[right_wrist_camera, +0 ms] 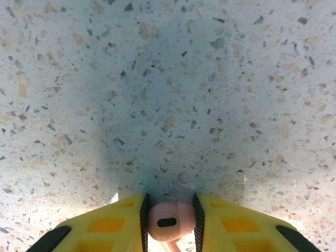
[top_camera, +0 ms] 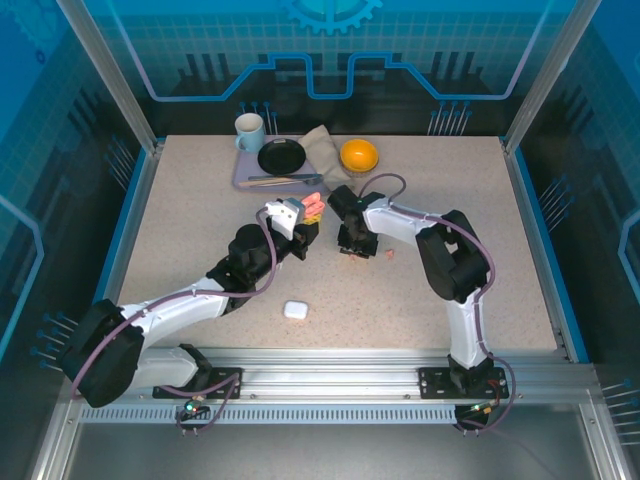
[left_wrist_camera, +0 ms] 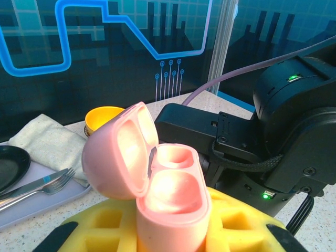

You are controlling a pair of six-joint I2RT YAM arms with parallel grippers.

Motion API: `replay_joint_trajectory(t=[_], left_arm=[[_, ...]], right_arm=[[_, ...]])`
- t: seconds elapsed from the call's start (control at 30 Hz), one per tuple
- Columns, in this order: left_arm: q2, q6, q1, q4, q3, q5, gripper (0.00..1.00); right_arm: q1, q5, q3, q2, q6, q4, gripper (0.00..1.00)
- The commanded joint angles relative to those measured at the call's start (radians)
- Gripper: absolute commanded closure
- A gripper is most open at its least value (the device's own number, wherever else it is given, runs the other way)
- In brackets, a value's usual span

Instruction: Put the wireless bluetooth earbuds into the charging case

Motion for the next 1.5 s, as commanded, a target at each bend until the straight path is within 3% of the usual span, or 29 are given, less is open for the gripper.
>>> replay_joint_trajectory(t=[0.0,0.33,0.8,1.2,1.47], left_arm=[[0.005,0.000,0.005,0.007,0.021,-0.001,1.00],[-0.001,0.002,0.005,0.002,0.023,0.008,1.00],[0.002,0.007,0.006,0.012,0.032,0.048,1.00],[0.016,0.005,0.005,0.045,0.045,0.137,1.00],[0.052,-0.016,-0.002,0.072,0.088,0.197,1.00]], right_arm=[[-0.015,-0.029,-0.047,0.007,-0.012,0.028,0.72],[-0.017,-0.005,-0.137,-0.128,-0.015,0.067,0.72],[-0.018,0.033,-0.267,-0.444,-0.049,0.116,0.72],[-0.016,0.064,-0.232,-0.772,-0.153,0.157,0.72],[-0.001,0.025,-0.189,-0.916,-0.226,0.323,0.72]])
